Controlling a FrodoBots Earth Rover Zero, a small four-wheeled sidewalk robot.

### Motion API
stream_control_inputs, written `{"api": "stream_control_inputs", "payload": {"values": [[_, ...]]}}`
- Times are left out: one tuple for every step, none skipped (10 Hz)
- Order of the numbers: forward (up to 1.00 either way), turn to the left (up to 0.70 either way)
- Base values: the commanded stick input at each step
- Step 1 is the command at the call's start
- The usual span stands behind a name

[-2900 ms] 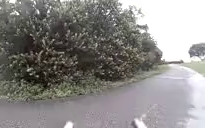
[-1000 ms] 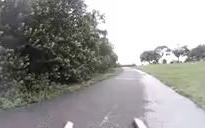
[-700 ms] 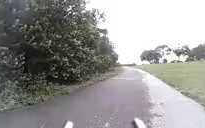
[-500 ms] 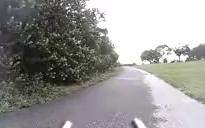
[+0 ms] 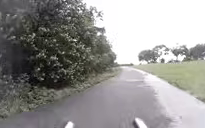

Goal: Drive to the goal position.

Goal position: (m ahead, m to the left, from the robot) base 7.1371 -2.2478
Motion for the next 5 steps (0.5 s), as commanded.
{"api": "stream_control_inputs", "payload": {"values": [[0.7,0.0],[0.7,0.0],[0.7,0.0],[0.7,-0.01],[0.7,-0.35]]}}
